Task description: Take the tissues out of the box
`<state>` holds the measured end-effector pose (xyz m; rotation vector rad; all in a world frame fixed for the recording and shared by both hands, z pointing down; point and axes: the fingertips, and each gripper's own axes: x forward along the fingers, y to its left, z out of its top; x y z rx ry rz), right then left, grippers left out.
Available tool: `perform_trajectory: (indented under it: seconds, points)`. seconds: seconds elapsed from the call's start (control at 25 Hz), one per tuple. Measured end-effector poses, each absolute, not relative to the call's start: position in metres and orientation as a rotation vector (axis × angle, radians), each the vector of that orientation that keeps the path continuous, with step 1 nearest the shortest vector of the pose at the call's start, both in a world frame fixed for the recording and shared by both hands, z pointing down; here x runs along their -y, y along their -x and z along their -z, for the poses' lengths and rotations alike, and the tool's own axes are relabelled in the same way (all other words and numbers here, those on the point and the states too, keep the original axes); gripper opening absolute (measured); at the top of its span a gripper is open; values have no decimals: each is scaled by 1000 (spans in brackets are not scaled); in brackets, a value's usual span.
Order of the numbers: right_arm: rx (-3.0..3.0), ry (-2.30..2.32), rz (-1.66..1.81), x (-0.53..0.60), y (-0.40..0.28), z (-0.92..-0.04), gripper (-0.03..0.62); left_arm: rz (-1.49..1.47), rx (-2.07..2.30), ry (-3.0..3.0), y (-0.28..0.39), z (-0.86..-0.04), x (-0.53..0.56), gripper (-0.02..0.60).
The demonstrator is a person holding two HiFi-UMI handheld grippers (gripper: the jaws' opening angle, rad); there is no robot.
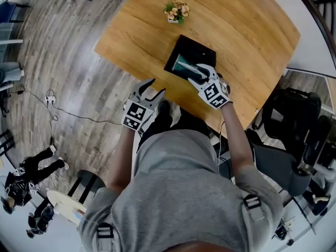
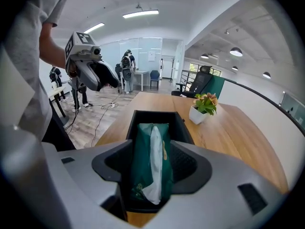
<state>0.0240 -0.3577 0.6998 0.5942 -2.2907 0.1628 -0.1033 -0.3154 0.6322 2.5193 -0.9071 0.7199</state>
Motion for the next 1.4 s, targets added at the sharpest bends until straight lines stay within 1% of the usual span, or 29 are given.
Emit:
perform_trajectory:
  seconds: [0.32,0.6,0.68,0.8,0.92,1.08,1.24,1.4]
  points:
    - [2249,-525,-141,363,-17,-715,245,-722,901,-2504,102,-639,316,227]
    - [2208,-490,-157,364,-18,-720,208,-715,898,-2505,99,-638,318,227]
    - [2191,-482,-149,364,-18,-723,188,-713,897,-2507,98,-639,318,227]
    - [2170,-468,-133,365,-20,-725,130,-712,891,-2510,97,-638,317,227]
    - [2154,-458,-127,366,-20,-725,106,-718,888,-2511,98,-637,316,227]
    - [2111,-438,-71,365,-21,-729,60,-722,892,-2510,99,-636,315,227]
    - [2086,-424,-45,365,-22,-733,29,-727,898,-2509,102,-637,313,227]
    - [2090,-411,-32,364,-21,-731,14,-726,906,-2507,104,-635,311,225]
